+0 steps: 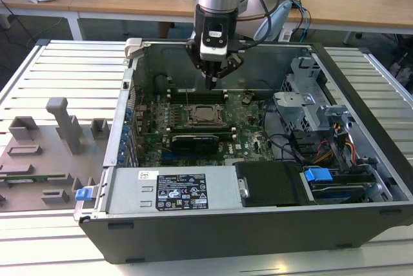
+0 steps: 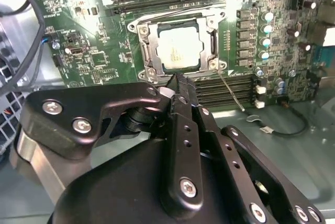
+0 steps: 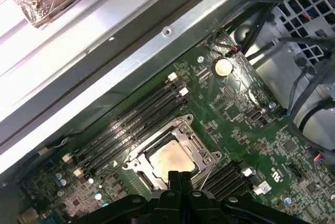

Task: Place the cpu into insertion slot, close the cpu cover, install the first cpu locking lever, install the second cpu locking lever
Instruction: 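Install the first cpu locking lever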

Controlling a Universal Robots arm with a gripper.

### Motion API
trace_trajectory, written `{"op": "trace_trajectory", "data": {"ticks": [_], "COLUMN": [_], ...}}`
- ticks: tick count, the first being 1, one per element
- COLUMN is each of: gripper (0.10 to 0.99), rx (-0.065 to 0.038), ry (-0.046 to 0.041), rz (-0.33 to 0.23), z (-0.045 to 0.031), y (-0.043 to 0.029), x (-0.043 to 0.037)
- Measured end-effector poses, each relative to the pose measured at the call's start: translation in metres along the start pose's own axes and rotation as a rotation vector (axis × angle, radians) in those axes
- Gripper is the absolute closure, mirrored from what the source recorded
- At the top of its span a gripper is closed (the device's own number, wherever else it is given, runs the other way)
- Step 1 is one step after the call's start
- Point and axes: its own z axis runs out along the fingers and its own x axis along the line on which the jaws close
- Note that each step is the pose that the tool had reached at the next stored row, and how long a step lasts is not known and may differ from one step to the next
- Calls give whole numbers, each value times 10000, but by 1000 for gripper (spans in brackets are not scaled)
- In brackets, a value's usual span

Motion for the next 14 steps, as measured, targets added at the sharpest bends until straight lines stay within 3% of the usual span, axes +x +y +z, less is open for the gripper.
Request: {"op": "trace_trajectory", "data": {"ticks": [14], "gripper": [980], "rx": [-27], "ry": [-9], "rz": [-1848], "z": [0], "y": [0], "x": [0]}}
